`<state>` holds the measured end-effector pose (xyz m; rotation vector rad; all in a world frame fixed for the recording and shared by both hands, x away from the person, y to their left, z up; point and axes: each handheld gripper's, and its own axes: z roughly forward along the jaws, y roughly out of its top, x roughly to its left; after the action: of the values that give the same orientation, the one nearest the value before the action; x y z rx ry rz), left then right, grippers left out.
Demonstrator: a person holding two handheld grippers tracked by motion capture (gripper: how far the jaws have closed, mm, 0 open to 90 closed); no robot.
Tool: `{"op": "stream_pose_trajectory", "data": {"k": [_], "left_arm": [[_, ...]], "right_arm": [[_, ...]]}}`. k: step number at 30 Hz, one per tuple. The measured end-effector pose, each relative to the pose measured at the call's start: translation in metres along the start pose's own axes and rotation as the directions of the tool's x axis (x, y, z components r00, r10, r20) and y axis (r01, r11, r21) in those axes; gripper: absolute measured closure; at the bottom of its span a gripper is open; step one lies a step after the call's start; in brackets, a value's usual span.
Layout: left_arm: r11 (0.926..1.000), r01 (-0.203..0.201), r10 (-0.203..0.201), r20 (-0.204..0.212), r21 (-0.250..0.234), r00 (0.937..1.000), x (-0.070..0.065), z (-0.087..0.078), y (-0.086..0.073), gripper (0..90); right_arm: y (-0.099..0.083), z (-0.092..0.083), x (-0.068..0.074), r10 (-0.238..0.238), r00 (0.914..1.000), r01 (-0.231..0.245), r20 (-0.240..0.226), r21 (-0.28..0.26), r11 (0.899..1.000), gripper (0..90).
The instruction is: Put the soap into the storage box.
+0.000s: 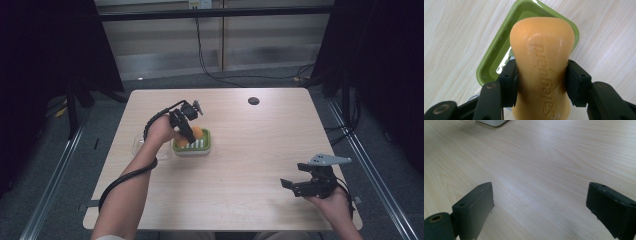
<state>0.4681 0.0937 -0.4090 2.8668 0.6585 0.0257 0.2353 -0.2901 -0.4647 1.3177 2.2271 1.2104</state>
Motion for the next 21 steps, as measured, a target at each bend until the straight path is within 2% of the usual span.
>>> {"op": "stream_pose_trajectory", "data": {"k": [4,6,9,12,14,18,20,21], "left_arm": [[0.9999,-0.01,0.01,0.0,0.0,0.9999,0.0021,0.0017,0.0003,50.0],[1.0,0.008,-0.008,0.017,-0.003,0.9998,0.0022,0.0024,0.0003,50.0],[1.0,0.0,0.0,0.002,-0.006,1.0,0.0025,0.0045,0.0,50.0],[0.9999,-0.016,0.015,0.016,0.005,0.9998,0.0036,0.0045,0.0007,50.0],[0.9998,-0.019,0.019,0.001,-0.003,0.9998,0.0026,0.0067,0.0008,50.0],[0.9991,-0.042,0.042,0.0,0.005,0.9991,0.0029,0.0081,0.0019,50.0],[0.9994,-0.034,0.034,0.004,0.003,0.9994,0.0023,0.0092,0.0018,50.0],[0.999,-0.044,0.044,0.002,0.007,0.999,0.0028,0.0093,0.0019,50.0]], "right_arm": [[0.0001,0.0003,0.0003,-0.001,1.0,0.001,-0.002,0.003,1.0,7.6],[-0.0001,0.0005,0.0,-0.001,1.0,0.001,0.0,0.003,1.0,7.6],[-0.0003,0.0005,-0.0007,0.001,1.0,-0.001,0.0,0.005,1.0,7.6],[-0.0003,0.0006,-0.001,0.0,1.0,0.0,0.001,0.003,1.0,7.6],[-0.0002,0.0008,-0.0005,-0.008,1.0,0.008,0.005,0.004,1.0,7.5],[0.0,0.0007,-0.0002,-0.009,0.9999,0.009,0.006,0.002,1.0,7.4],[-0.0001,0.0009,-0.0003,-0.009,0.9999,0.009,0.006,0.003,1.0,7.5],[-0.0002,0.001,-0.0003,-0.011,0.9999,0.011,0.006,0.004,1.0,7.5]]}}
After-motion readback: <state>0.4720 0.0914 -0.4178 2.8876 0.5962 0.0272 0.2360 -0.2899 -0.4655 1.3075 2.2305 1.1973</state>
